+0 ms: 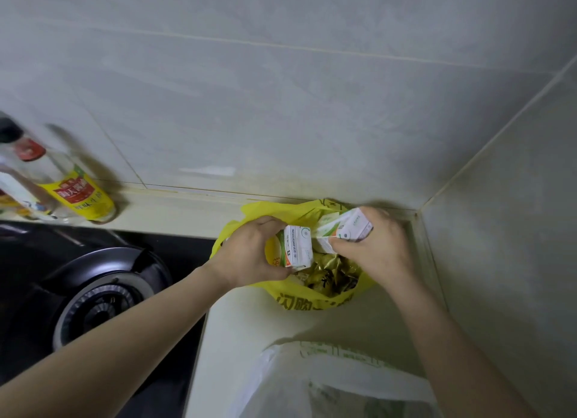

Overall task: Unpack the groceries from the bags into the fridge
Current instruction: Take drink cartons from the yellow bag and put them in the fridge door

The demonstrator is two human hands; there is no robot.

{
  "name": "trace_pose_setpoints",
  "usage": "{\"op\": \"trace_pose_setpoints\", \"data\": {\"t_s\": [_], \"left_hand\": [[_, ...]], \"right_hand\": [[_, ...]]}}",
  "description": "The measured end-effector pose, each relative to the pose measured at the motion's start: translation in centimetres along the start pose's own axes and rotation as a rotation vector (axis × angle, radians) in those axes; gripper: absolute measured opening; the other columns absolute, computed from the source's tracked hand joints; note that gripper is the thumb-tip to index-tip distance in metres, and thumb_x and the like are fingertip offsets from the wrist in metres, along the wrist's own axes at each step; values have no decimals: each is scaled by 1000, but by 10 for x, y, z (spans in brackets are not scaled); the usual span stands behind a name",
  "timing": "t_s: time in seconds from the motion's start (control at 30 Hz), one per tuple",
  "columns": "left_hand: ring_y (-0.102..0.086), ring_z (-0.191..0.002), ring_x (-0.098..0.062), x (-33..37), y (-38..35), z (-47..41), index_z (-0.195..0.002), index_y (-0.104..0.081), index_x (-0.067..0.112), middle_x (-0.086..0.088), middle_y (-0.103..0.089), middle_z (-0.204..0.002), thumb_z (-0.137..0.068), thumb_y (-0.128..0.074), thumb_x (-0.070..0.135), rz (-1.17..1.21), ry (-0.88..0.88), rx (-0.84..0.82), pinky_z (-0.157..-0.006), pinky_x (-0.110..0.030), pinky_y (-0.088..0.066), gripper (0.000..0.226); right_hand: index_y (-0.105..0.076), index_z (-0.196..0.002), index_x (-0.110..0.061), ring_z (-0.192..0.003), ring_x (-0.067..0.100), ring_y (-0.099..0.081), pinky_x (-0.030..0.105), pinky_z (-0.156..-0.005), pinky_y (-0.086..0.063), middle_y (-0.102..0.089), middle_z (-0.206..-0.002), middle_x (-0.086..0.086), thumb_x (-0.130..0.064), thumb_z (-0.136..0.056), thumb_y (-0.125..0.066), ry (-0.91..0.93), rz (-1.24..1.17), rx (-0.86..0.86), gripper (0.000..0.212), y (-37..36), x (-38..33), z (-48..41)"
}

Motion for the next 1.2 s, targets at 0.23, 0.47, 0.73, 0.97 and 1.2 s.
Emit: {"op": "trace_pose_setpoints", "data": {"t_s": [0.23, 0.47, 0.73, 0.97, 1.2], "left_hand": [[-65, -96, 1, 18, 31, 22, -107, -66, 22, 13, -70, -101, -54, -87, 32, 434, 184, 197, -91, -19, -50, 58], [-67, -96, -14, 59, 68, 68, -103, -65, 22, 6, -71, -100, -51, -79, 39, 720, 229, 386, -85, -24, -54, 57], [-68, -95, -21, 104, 104, 148, -104, -65, 12, -5, -73, -101, -54, -77, 34, 922, 225, 565, -75, -28, -56, 56], [-69, -91, -19, 125, 134, 216, -108, -64, 8, -7, -73, -101, -56, -76, 29, 915, 190, 661, -73, -25, -55, 57], [-70, -90, -14, 120, 177, 289, -108, -63, 10, -2, -74, -99, -62, -75, 14, 870, 182, 776, -70, -18, -54, 48]], "right_hand": [[-56, -82, -26, -73, 1, -62, 31, -67, -52, -66, -78, -12, -24, -65, -80, -12, -209, 40, 29, 31, -7, 48], [-62, -101, -35, -86, 6, -67, 29, -74, -54, -71, -92, -10, -27, -62, -83, 51, -465, 154, 45, 62, -20, 86], [-63, -102, -39, -96, 7, -66, 29, -85, -53, -70, -102, -13, -43, -53, -83, 261, -653, 207, 54, 93, -79, 143], [-65, -100, -35, -94, 5, -65, 9, -72, -48, -70, -97, -17, -24, -54, -93, 390, -676, 71, 55, 89, -127, 181], [-65, -103, -35, -94, 5, -65, 23, -80, -49, -70, -96, -16, -29, -54, -93, 484, -632, 16, 57, 70, -188, 231]]}}
Point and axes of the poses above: each hand's wrist, its own z-axis away from the middle knuckle, its own y-axis out of the back of the hand, x = y × z, the point moved 8 cm from there along -z, towards the middle knuckle
